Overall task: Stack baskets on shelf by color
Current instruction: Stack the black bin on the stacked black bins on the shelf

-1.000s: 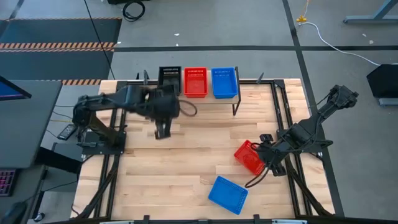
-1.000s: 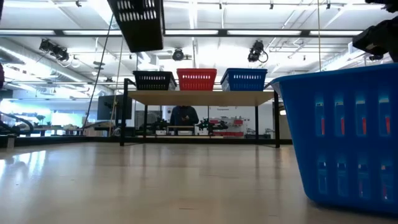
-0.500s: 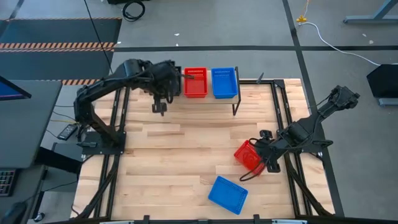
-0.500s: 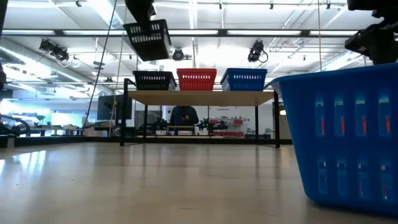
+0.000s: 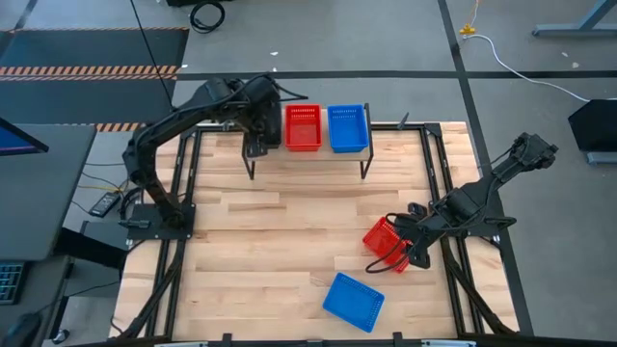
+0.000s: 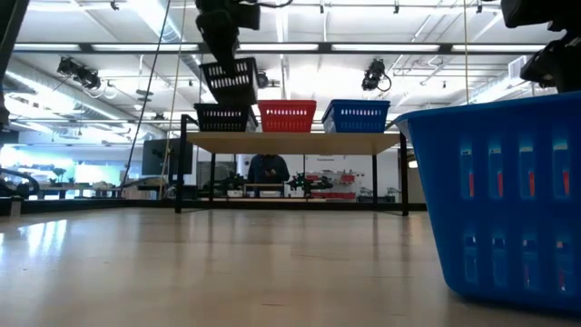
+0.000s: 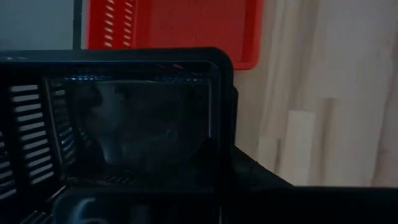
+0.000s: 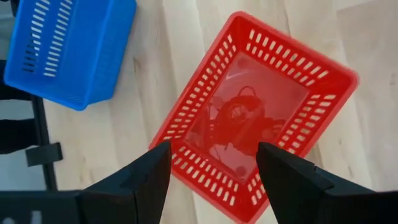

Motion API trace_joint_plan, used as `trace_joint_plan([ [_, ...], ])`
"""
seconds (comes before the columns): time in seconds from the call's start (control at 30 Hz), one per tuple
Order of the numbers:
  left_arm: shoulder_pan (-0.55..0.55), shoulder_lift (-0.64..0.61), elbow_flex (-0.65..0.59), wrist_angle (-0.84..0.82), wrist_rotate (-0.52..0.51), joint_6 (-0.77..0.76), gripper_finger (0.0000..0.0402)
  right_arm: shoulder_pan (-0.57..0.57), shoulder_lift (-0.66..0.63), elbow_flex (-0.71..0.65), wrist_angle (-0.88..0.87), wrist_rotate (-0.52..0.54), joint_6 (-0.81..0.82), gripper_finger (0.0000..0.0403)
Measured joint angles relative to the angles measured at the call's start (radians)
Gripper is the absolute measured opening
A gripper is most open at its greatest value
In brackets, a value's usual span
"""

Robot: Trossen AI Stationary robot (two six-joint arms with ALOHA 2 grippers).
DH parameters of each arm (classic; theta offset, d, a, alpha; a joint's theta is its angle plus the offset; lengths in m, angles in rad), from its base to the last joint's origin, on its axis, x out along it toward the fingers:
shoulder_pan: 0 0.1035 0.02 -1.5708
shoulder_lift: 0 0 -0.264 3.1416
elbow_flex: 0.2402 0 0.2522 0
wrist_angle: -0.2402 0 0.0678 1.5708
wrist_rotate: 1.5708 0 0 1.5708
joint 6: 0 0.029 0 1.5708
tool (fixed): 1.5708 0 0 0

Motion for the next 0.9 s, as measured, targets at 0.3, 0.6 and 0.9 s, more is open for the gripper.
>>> trace_joint_plan([
  [0.3,0.024,0.027,0.0,0.02,0.03,0.032,0.001,0.0,0.0,0.0,-0.001,-0.035,0.04,0.024],
  [0.6,0.083,0.029,0.0,0.017,0.069,0.074,0.001,0.0,0.0,0.0,-0.003,-0.026,0.039,0.024],
  [0.9,0.097,0.034,-0.084,0.008,0.146,0.177,0.001,0.0,0.0,0.0,-0.006,0.001,0.04,0.024],
])
